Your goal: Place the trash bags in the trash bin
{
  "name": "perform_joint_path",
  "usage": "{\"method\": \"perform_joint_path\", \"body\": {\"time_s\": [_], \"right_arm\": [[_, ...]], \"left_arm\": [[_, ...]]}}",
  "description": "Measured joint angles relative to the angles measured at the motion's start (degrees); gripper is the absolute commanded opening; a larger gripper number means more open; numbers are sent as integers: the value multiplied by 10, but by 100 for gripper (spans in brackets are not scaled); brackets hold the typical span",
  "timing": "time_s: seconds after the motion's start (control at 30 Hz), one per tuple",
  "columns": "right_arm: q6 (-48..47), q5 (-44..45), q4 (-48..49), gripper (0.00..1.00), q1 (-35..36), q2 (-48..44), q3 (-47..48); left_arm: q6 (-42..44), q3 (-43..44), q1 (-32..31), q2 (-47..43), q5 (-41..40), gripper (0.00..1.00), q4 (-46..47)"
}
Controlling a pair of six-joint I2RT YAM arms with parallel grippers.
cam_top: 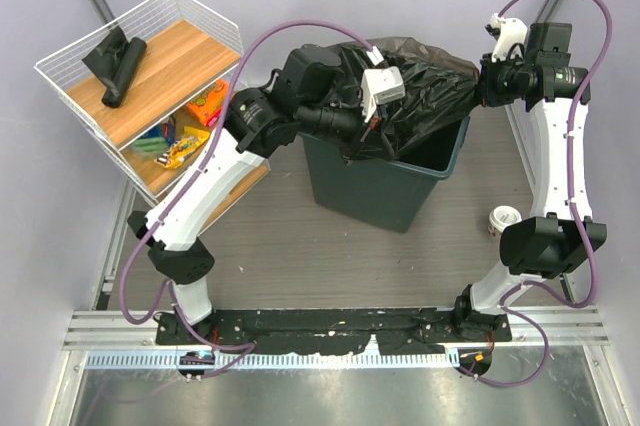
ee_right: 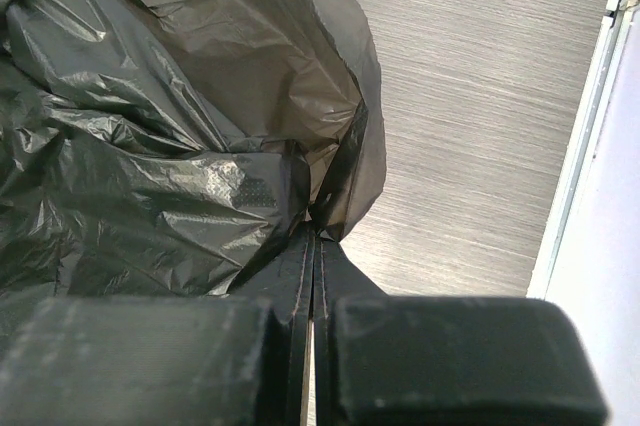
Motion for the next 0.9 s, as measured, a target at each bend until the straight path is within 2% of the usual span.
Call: {"method": "perform_joint_path", "body": {"time_s": [0.23,0.63,0.73,0.83,0.9], "right_arm": [[0,0,0,2,0,0,0],[-8,-4,0,15,0,0,0],[-9,-5,-1,15,-1,0,0],[-9,-6,-1,6,-4,0,0],[-9,-8,-2,4,-4,0,1]], "left_arm": [[-15,-21,-12,-11,4,0,16],[-28,-119,-68,-17,-9,0,38],[-30,-125,-79,-18,-13,0,47],[-30,-129,-87,-19,-18,0,51],[-30,-130,-89,-19,-20,0,54]]}}
